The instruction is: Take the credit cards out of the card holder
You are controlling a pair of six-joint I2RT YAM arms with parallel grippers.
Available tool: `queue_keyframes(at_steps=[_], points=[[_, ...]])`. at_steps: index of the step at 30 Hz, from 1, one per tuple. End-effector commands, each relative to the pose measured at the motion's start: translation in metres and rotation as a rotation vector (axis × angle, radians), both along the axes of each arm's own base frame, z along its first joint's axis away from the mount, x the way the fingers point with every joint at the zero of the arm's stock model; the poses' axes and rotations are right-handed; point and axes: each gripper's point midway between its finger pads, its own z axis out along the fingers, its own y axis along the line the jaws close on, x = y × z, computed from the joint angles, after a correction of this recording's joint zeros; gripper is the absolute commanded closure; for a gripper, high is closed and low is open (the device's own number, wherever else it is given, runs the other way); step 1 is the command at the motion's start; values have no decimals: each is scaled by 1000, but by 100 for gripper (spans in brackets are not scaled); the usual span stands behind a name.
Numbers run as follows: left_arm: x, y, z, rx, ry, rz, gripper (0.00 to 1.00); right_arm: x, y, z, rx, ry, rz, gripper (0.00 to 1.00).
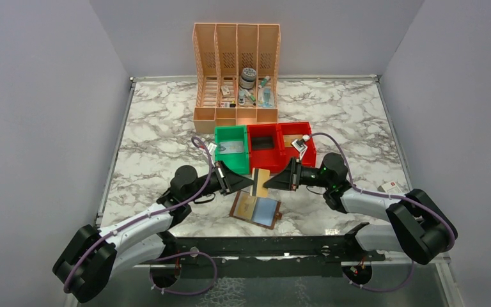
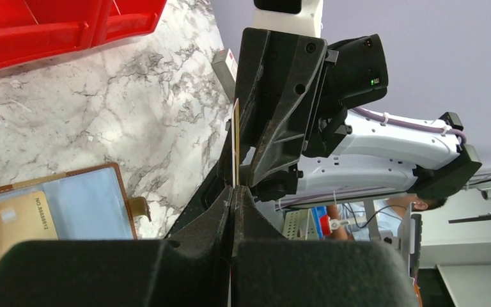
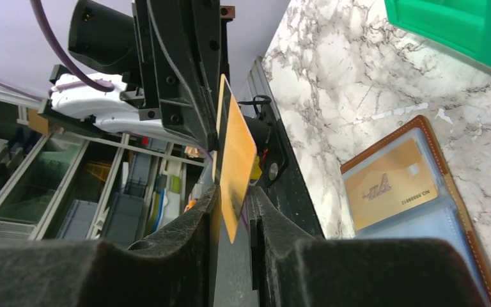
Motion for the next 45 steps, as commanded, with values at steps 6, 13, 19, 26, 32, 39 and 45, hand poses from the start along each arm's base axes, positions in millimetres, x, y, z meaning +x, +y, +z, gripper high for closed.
queue_keyframes(at_steps=[6, 13, 19, 26, 32, 39, 45], points=[[-7, -1, 15, -67, -36, -38, 100, -2, 1, 29, 88, -17, 20, 79], [-7, -2, 16, -71, -38, -41, 100, -4, 1, 36, 107, -17, 37, 89], [-7, -2, 19, -81, -47, -40, 100, -6, 2, 40, 115, -15, 55, 83], [-7, -2, 19, -83, -50, -46, 100, -3, 3, 41, 115, -13, 53, 88], [-7, -2, 16, -76, -56, -42, 86, 2, 2, 40, 99, -55, 10, 99], [2, 5, -1, 27, -43, 14, 6, 39, -15, 24, -105, -131, -233, 99], [15, 24, -25, 229, -21, 118, 1, 73, -52, 14, -286, -184, -397, 99]])
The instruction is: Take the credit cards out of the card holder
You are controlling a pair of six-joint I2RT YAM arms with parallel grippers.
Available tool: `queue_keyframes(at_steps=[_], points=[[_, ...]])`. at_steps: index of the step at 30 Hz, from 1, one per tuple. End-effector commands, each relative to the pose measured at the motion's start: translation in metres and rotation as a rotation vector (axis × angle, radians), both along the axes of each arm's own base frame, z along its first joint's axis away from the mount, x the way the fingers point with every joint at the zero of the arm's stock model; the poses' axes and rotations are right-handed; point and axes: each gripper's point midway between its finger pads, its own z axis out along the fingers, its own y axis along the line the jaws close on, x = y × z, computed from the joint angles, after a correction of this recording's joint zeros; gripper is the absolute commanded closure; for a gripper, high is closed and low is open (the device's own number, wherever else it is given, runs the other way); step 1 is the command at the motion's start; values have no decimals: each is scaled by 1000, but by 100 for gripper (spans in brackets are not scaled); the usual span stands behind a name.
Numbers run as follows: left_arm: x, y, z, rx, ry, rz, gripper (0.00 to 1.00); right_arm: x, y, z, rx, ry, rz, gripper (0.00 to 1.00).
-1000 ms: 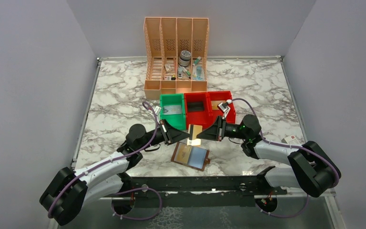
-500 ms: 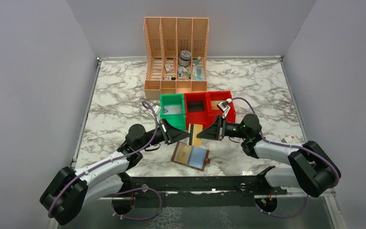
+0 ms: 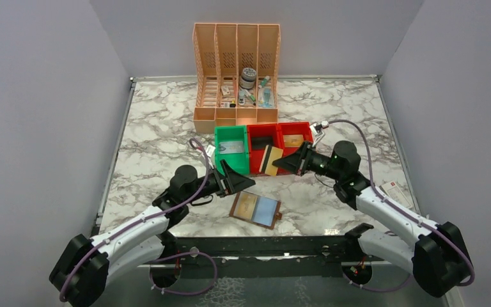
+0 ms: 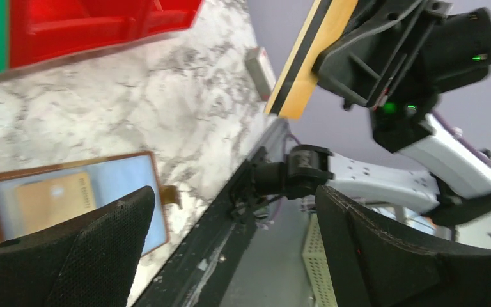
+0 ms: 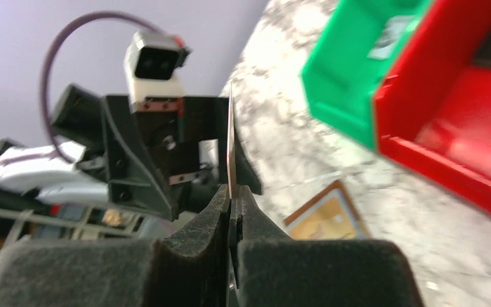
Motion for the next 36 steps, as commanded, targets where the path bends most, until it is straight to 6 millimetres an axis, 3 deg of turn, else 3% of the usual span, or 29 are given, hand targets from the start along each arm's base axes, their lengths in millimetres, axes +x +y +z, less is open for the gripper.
queue_keyframes(at_steps=[1, 11, 19, 28, 32, 36], points=[[18, 20, -16, 210, -21, 109, 1, 33, -38, -29, -203, -11, -186, 99], [43, 78, -6, 674, -170, 240, 1, 98, -106, -42, -465, -22, -418, 99], [71, 123, 3, 1025, -239, 282, 1, 133, -116, -39, -635, -186, -411, 99], [91, 157, -20, 1106, -207, 376, 1, 150, -128, -30, -814, -505, -389, 99], [95, 160, -23, 1115, -218, 399, 1, 149, -114, -48, -994, -685, -214, 99], [97, 167, -19, 1136, -227, 434, 1, 162, -116, -70, -1145, -714, -170, 99]])
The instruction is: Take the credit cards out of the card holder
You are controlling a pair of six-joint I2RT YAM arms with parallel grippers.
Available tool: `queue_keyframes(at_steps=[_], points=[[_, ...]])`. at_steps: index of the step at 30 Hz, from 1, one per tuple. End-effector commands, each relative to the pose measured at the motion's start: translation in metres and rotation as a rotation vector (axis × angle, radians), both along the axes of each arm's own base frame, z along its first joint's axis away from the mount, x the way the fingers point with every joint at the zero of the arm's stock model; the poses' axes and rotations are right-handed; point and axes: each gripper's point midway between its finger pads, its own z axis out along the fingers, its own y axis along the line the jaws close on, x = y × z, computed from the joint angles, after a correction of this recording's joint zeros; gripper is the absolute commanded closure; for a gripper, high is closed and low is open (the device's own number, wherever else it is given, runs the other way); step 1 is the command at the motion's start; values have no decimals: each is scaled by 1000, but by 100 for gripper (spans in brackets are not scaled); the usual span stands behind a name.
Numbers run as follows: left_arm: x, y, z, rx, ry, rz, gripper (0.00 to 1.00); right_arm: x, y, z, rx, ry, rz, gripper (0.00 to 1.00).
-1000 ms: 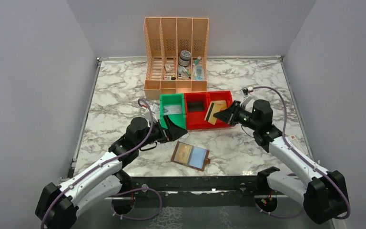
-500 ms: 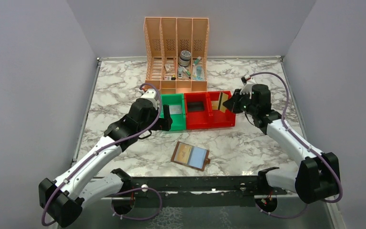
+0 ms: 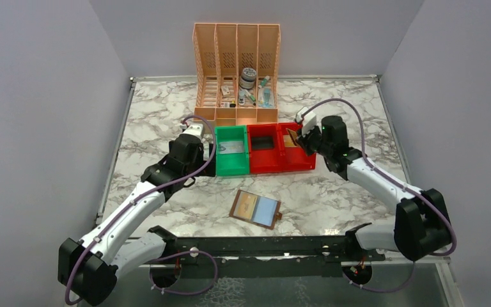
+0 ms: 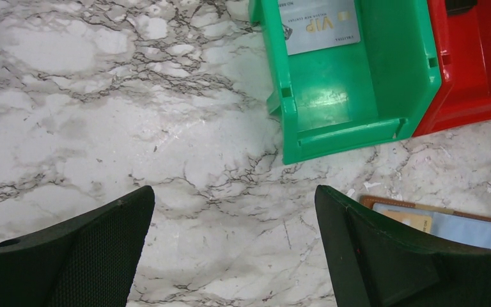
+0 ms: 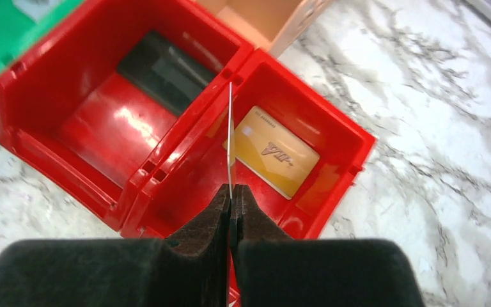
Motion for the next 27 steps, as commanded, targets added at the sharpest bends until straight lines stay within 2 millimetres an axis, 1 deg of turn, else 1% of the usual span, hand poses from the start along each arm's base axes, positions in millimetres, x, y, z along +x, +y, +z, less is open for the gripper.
queue_keyframes(at_steps=[1, 7, 11, 18, 21, 24, 27], points=[[11, 10, 14, 28, -81, 41, 1, 25, -12, -11, -256, -98, 23, 99], [9, 15, 22, 20, -122, 55, 1, 36, -24, -28, -453, -131, 87, 99], [10, 16, 22, 27, -123, 55, 1, 40, -19, -36, -477, -120, 133, 99], [10, 12, 20, 21, -114, 26, 1, 56, -4, -32, -460, -166, 185, 99], [10, 12, 20, 23, -115, 24, 1, 60, -3, -44, -480, -153, 198, 99], [10, 13, 20, 25, -117, 23, 1, 69, -10, -54, -519, -125, 157, 99], [10, 12, 20, 26, -116, 17, 1, 70, -9, -58, -538, -141, 179, 99]])
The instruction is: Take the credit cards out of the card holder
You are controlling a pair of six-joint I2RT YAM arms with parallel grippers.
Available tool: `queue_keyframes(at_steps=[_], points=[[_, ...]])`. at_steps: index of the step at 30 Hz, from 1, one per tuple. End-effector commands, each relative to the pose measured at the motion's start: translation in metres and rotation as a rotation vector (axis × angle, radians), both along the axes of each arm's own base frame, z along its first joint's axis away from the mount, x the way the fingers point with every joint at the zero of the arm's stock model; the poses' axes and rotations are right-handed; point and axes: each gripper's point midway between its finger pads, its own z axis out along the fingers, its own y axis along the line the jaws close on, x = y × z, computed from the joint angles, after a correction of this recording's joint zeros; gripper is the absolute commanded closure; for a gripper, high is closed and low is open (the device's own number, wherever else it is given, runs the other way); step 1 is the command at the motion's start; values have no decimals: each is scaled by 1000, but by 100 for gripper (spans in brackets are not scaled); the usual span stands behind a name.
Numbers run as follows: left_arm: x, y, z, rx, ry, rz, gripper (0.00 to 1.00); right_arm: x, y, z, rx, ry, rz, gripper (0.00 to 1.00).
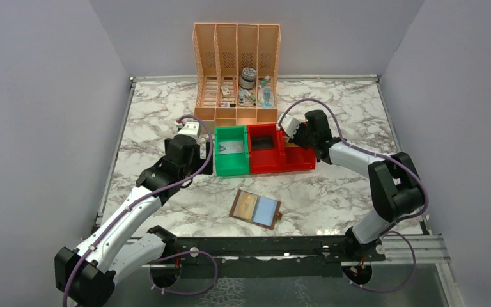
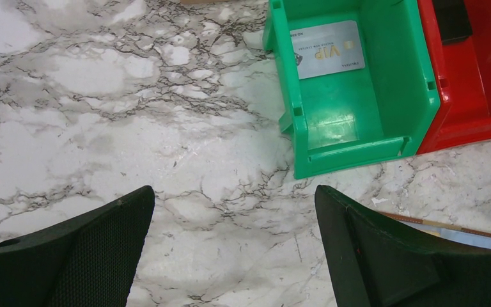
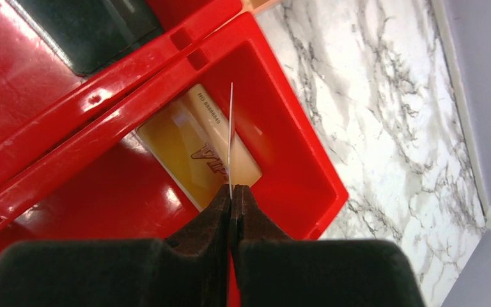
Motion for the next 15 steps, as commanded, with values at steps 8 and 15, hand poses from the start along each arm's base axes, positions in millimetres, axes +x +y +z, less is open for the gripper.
queue_keyframes(at_steps=[8, 15], points=[[3, 0, -1, 9, -6, -17, 1, 24, 0, 2, -77, -86, 36, 99], [3, 1, -1, 12, -10, -15, 1, 22, 1, -13, -89, -62, 57, 95]])
